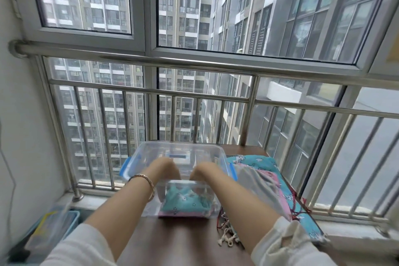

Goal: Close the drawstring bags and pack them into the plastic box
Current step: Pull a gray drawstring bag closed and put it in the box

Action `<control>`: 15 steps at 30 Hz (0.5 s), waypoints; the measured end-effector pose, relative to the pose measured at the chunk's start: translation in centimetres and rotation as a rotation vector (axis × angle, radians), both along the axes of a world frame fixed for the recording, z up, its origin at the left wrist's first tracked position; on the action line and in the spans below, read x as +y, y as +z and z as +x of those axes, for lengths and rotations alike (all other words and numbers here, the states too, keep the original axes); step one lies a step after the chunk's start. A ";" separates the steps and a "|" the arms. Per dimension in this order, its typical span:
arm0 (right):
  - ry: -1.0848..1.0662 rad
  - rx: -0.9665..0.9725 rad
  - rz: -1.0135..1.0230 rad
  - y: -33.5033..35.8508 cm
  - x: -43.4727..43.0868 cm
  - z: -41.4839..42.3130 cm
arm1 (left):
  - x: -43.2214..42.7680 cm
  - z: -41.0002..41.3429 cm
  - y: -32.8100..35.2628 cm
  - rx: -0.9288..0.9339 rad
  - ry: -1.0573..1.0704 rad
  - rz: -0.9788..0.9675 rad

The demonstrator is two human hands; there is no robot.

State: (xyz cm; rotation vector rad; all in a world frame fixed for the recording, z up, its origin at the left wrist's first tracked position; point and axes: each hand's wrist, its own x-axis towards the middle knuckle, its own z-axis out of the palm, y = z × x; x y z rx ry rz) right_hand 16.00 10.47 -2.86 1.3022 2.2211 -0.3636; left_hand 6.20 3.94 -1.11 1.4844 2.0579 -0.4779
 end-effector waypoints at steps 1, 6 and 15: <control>-0.019 0.009 -0.003 -0.1 0.1 0.0 | 0.1 -0.1 -0.2 0.002 -0.010 0.012; -0.012 0.024 -0.060 -0.2 0.1 0.7 | 0.7 -1.3 -1.3 -0.122 0.165 0.098; -0.130 0.930 0.283 9.7 1.2 9.4 | 1.4 9.7 5.6 -0.081 -0.034 0.924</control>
